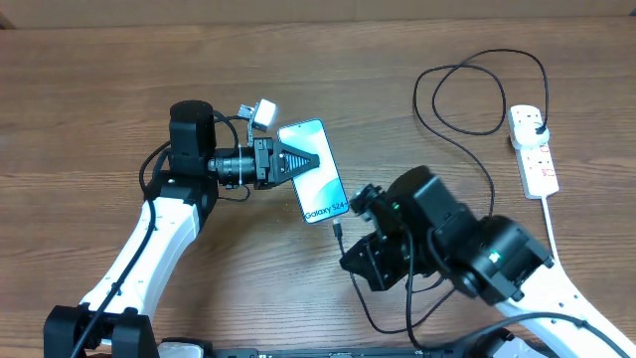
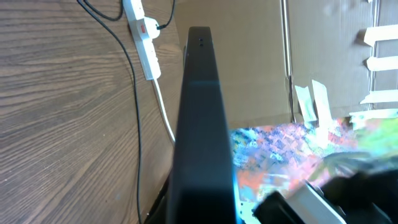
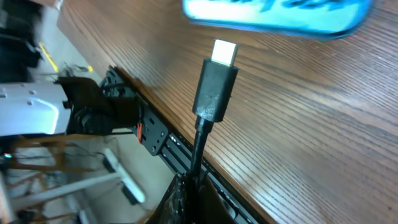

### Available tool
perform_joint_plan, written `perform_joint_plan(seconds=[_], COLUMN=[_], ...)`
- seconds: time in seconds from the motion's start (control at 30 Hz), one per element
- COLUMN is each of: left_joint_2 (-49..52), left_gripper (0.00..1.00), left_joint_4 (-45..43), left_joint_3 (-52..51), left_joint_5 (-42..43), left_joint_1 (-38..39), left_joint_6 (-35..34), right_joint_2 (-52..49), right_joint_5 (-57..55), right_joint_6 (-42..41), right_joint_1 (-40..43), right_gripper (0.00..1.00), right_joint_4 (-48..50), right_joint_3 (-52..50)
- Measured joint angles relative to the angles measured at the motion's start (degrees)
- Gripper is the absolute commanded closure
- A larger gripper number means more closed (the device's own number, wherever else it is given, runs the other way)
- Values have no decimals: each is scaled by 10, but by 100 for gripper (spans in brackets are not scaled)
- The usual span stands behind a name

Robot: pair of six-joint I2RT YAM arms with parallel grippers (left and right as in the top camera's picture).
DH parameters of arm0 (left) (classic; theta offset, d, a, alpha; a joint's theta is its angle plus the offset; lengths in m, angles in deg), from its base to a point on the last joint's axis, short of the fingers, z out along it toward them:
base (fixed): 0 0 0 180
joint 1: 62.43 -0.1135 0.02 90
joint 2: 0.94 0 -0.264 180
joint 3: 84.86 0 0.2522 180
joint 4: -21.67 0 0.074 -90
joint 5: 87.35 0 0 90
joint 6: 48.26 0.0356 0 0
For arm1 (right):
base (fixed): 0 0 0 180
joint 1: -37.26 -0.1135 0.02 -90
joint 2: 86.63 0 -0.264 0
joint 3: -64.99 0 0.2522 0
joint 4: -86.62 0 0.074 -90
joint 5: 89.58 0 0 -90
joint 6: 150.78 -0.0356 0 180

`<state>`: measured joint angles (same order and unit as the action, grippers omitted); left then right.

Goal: Plug charger to phone and switch on socket
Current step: 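Bring the cable plug toward the phone's bottom port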

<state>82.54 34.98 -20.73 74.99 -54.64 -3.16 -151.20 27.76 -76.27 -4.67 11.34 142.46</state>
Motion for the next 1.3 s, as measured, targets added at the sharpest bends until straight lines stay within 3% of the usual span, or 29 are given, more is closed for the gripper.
perform_joint_plan(seconds=[0.3, 0.77, 1.3], left_joint_2=[0, 0, 0], left_gripper=[96, 96, 96], left_joint_4=[7, 8, 8], left_joint_3=[0, 0, 0], left_joint_5=[-4, 82, 61], left_joint_1=[0, 0, 0], left_joint_6=[-2, -6, 18], right_joint_2=[-5, -42, -35], right_joint_5=[-97, -128, -97], right_joint_6=[-57, -70, -72], right_joint_1=[-88, -91, -91], right_gripper=[96, 96, 96], right_joint_4=[-8, 15, 0], right_joint_3=[4, 4, 4])
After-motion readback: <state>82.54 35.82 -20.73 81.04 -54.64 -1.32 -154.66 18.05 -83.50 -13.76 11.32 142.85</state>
